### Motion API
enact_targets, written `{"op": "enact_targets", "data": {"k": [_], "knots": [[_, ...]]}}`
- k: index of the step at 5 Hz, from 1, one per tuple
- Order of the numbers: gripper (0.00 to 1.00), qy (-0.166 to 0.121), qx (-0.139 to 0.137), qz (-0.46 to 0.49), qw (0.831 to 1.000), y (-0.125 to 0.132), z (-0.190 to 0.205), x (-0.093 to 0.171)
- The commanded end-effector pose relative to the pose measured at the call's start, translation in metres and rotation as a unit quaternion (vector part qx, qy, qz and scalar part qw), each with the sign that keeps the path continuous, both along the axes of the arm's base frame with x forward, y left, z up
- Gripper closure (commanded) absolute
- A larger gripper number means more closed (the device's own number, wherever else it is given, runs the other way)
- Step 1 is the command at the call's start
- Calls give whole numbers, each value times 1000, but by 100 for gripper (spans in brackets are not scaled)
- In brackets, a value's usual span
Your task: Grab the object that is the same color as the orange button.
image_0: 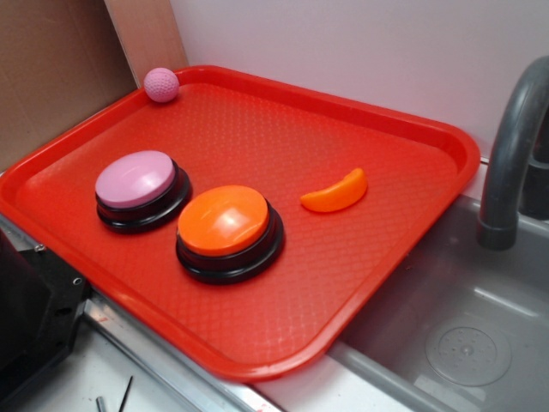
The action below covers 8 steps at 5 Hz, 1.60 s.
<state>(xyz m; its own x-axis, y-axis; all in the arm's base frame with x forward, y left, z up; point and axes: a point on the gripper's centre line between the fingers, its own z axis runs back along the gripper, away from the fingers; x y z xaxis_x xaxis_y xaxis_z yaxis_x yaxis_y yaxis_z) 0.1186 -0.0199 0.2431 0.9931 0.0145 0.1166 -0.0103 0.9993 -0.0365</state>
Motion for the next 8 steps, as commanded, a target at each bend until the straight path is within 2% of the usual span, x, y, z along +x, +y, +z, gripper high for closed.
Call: {"op": "enact_targets", "data": {"k": [1, 3, 5, 6, 7, 8], "knots": [[0, 0, 0, 0, 1000, 0, 0, 0], [0, -7, -25, 77, 997, -18, -22, 35], [0, -28, -55, 206, 977, -38, -60, 95], [0, -26, -50, 222, 973, -48, -79, 118], [0, -38, -52, 241, 968, -60, -102, 139], [0, -33, -51, 220, 974, -73, -130, 157]]}}
